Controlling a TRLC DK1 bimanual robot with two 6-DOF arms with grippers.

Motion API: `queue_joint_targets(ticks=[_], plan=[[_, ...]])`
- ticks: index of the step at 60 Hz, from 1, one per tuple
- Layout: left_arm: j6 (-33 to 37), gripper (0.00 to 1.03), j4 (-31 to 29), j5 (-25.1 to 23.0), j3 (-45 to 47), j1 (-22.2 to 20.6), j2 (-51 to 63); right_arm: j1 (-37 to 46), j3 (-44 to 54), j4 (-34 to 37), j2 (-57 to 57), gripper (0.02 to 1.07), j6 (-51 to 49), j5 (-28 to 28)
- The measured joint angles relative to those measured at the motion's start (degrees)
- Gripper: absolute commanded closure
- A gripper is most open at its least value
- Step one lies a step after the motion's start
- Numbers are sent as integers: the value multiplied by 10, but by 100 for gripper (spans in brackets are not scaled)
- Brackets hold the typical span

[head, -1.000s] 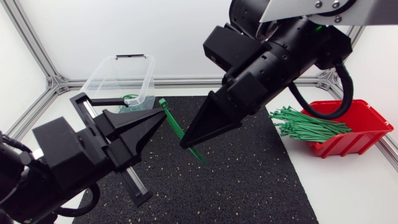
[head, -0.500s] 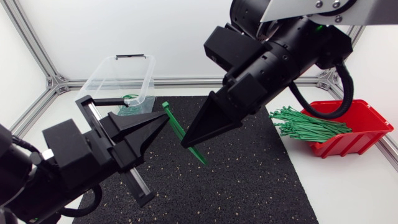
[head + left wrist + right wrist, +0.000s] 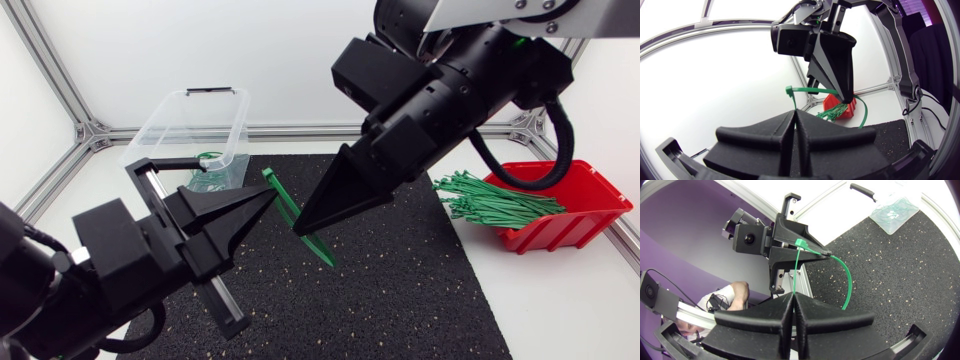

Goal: Take a green cable tie from the red box, thread the tail through the head to close it, then place it in the transparent bin on the left.

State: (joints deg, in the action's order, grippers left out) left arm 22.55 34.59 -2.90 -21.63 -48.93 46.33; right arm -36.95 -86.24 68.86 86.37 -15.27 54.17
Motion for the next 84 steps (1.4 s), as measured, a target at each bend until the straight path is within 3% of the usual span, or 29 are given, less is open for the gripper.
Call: queue_joint_targets(ticks=[23,84], plan=[[5,100,4,1,0,-7,14,-1,0,2,0,102,0,0],[108,100,75,60,14,-33,60,-1,-3,19,7,102,0,21]])
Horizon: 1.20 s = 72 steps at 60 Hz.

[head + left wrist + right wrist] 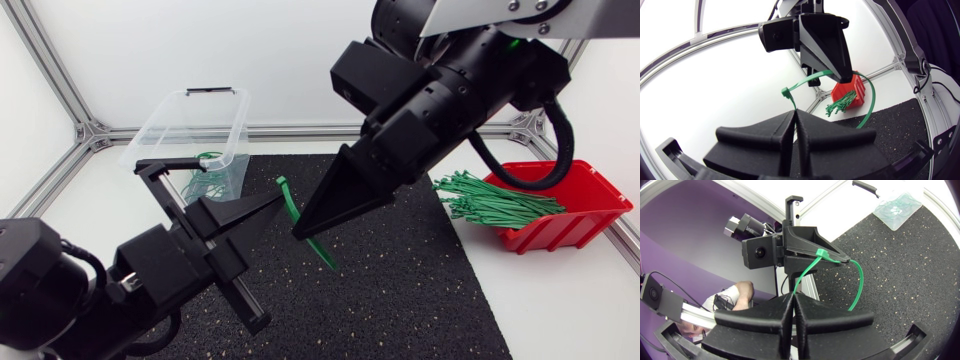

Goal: Take a green cable tie from the red box, thread the tail through the head to close it, then place it in the transparent bin on the left.

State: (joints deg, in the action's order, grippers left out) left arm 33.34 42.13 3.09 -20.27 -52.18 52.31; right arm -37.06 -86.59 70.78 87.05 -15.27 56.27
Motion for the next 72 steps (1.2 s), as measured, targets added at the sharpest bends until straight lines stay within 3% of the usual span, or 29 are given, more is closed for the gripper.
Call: queue_joint_targets(ticks=[32,72], plan=[[12,100,15,9,0,0,17,-4,-22,38,33,102,-8,19],[12,100,15,13,0,26,-3,31,-6,36,34,102,-25,24]])
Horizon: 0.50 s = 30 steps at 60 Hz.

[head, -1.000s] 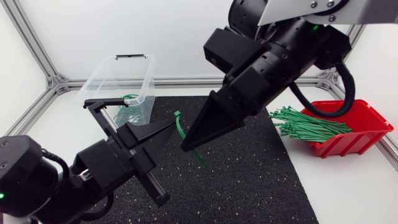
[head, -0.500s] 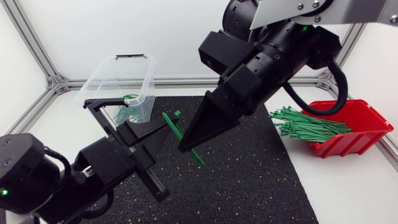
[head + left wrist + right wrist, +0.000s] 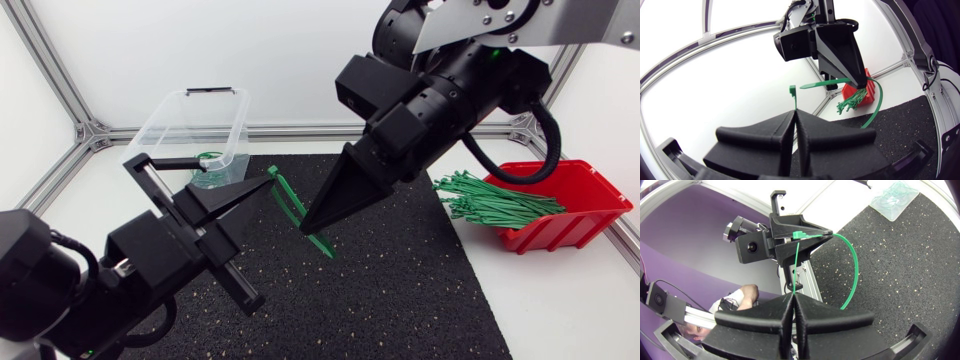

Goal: Take a green cable tie from the red box, thread the tail through the head to close it, then place it in the transparent bin on the left.

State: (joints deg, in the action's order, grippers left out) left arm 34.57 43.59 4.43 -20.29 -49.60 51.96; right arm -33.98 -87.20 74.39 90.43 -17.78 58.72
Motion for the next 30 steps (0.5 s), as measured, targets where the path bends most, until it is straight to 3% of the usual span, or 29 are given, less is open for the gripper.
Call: queue_joint_targets(ticks=[30], plan=[[0,100,0,0,0,0,-4,-15,-16,20,22,102,-20,0]])
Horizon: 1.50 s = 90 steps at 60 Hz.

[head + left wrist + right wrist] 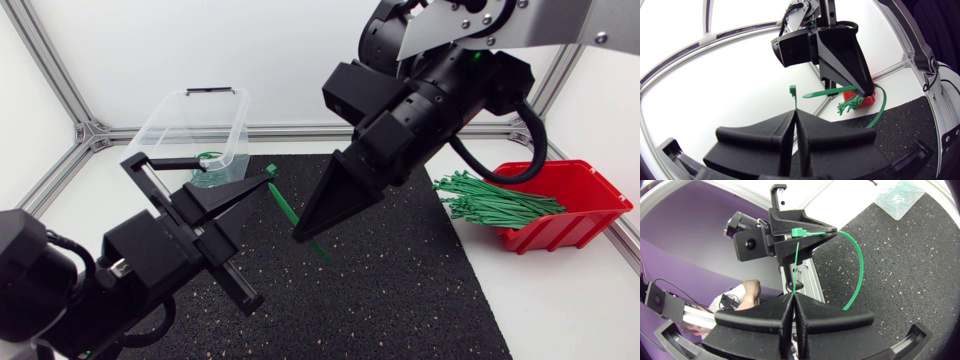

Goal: Take a green cable tie from the red box, thread the tail through the head to close it, then place it in the transparent bin on the left.

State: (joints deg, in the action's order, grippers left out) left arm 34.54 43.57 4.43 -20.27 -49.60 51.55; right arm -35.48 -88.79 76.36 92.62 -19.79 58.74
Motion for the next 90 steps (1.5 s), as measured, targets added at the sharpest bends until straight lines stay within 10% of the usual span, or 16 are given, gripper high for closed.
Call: queue_joint_targets(ticks=[90], plan=[[14,100,13,6,16,-19,0,10,-32,6,23,102,-4,11]])
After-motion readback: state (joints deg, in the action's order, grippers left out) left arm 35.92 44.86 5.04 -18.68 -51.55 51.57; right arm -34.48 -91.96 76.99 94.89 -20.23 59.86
